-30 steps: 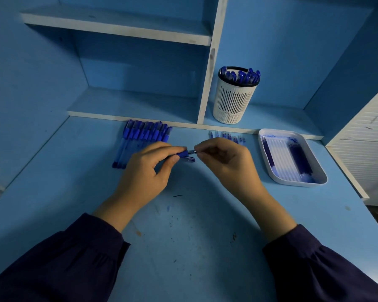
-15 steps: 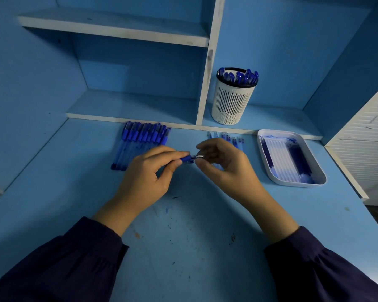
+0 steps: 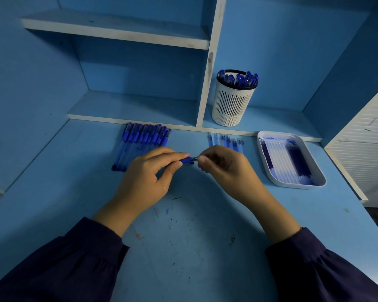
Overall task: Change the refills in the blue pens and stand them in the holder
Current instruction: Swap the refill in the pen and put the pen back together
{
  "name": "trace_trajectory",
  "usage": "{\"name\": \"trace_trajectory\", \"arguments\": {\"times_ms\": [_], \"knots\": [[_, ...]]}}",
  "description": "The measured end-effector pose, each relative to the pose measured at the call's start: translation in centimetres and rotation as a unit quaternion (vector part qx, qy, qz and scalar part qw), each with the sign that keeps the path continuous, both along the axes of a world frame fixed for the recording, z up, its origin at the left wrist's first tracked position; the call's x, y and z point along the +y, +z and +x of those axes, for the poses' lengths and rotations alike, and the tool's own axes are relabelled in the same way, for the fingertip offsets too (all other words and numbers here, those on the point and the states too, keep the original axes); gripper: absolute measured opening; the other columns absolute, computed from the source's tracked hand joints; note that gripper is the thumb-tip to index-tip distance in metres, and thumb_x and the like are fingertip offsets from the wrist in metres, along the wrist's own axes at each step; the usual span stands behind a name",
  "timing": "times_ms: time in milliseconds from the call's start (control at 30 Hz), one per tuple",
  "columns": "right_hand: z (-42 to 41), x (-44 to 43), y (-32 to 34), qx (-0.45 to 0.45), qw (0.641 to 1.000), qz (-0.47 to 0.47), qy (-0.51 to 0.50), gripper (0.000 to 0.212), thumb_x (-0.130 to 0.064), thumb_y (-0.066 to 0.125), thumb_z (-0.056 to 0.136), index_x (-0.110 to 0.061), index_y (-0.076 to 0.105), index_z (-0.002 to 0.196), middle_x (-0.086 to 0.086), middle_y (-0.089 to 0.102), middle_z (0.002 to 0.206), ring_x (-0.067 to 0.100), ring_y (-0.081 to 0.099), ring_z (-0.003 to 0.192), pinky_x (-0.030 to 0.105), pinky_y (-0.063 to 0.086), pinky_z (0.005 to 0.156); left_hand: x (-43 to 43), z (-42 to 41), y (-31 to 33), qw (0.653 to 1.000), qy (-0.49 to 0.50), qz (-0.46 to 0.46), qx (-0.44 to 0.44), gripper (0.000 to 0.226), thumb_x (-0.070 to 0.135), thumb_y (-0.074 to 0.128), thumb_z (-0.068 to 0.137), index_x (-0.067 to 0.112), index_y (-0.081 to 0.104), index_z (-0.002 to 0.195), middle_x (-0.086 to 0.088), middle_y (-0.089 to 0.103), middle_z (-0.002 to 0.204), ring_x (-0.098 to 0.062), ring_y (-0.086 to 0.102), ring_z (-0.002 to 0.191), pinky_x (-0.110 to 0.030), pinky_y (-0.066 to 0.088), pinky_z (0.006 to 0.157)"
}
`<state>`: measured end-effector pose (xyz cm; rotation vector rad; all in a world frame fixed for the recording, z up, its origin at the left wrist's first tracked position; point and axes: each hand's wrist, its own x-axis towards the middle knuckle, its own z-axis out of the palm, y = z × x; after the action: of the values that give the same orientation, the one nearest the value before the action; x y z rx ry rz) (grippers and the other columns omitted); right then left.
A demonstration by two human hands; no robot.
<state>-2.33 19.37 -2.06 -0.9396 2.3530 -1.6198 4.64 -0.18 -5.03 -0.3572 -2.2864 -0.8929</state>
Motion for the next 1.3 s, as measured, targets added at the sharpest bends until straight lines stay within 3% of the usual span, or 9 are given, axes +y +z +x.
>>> {"name": "trace_trajectory", "arguments": {"times_ms": [133,233,400,533,633,800,933,1067,1300], "knots": [[0.18,0.00,0.13,-0.042,0.998,-0.048,0.015,0.016,-0.005,0.066,0.089,-0.010,0.064,0.103,0.006,0.068,0.094,0.017,0.066,0.088,0.023,0.052,0.082,-0.01,0.00,0.01,1.000,-0.001,-0.001,0.001,0.025,0.015,0.061,0.096,0.011,0.071,0.118,0.002,0.070,0.103,-0.010,0.066,0.094,-0.032,0.056,0.078],[0.09,-0.08,-0.03,0.006,1.000,-0.001,0.001,0.008,-0.018,0.066,0.090,-0.012,0.067,0.096,0.000,0.069,0.083,0.017,0.066,0.079,0.032,0.055,0.076,-0.02,0.01,0.01,1.000,0.000,0.002,-0.001,0.025,0.016,0.060,0.096,0.011,0.071,0.118,0.002,0.070,0.104,-0.011,0.066,0.094,-0.033,0.056,0.077],[0.24,-0.13,0.01,-0.047,0.997,-0.065,0.012,0.015,-0.003,0.066,0.088,-0.008,0.065,0.102,0.005,0.069,0.092,0.013,0.066,0.085,0.021,0.051,0.080,-0.05,-0.05,-0.04,1.000,0.002,0.005,-0.003,0.025,0.017,0.060,0.096,0.012,0.071,0.118,0.004,0.069,0.104,-0.011,0.066,0.094,-0.032,0.056,0.077],[0.14,-0.14,-0.09,-0.019,0.999,-0.028,0.004,0.012,-0.013,0.069,0.088,-0.009,0.067,0.099,0.002,0.070,0.086,0.013,0.067,0.080,0.022,0.052,0.075,-0.03,0.01,0.08,1.000,0.001,0.002,-0.001,0.025,0.016,0.061,0.096,0.011,0.071,0.118,0.003,0.070,0.105,-0.009,0.066,0.095,-0.029,0.056,0.080],[0.37,-0.17,0.01,-0.048,0.997,-0.065,0.018,0.019,0.003,0.066,0.086,-0.005,0.063,0.103,0.004,0.069,0.092,0.012,0.068,0.086,0.019,0.051,0.080,0.06,-0.01,0.10,1.000,0.001,0.000,0.004,0.024,0.015,0.061,0.095,0.011,0.071,0.117,0.003,0.070,0.104,-0.008,0.065,0.095,-0.028,0.056,0.080],[0.31,-0.23,-0.05,0.008,1.000,-0.020,-0.006,0.012,-0.017,0.068,0.089,-0.009,0.068,0.097,0.001,0.070,0.083,0.012,0.066,0.077,0.022,0.052,0.072,0.05,-0.03,0.13,1.000,0.003,-0.005,0.010,0.024,0.013,0.062,0.095,0.010,0.072,0.117,0.003,0.070,0.103,-0.007,0.065,0.094,-0.026,0.055,0.080],[0.36,-0.08,0.12,-0.002,0.999,-0.044,0.005,0.014,-0.005,0.067,0.088,-0.007,0.065,0.102,0.001,0.070,0.090,0.011,0.068,0.084,0.017,0.050,0.079,0.04,-0.05,0.00,1.000,0.002,-0.011,0.005,0.025,0.017,0.061,0.096,0.011,0.071,0.117,0.003,0.069,0.102,-0.011,0.066,0.091,-0.031,0.056,0.073],[0.36,-0.10,0.04,0.064,0.998,-0.003,-0.008,0.009,-0.015,0.066,0.090,-0.009,0.068,0.097,-0.008,0.068,0.082,0.003,0.065,0.077,0.012,0.047,0.074,-0.13,0.00,-0.02,1.000,0.004,-0.006,0.002,0.025,0.017,0.061,0.096,0.011,0.071,0.117,0.003,0.069,0.102,-0.011,0.066,0.090,-0.033,0.056,0.073],[0.35,-0.19,-0.22,0.070,0.997,-0.018,-0.006,0.014,-0.008,0.070,0.087,-0.009,0.067,0.100,-0.003,0.070,0.088,0.006,0.067,0.082,0.015,0.050,0.079,-0.06,-0.01,0.03,1.000,0.008,-0.004,0.004,0.024,0.016,0.061,0.095,0.010,0.072,0.116,0.003,0.070,0.103,-0.010,0.066,0.093,-0.030,0.056,0.076]]}}
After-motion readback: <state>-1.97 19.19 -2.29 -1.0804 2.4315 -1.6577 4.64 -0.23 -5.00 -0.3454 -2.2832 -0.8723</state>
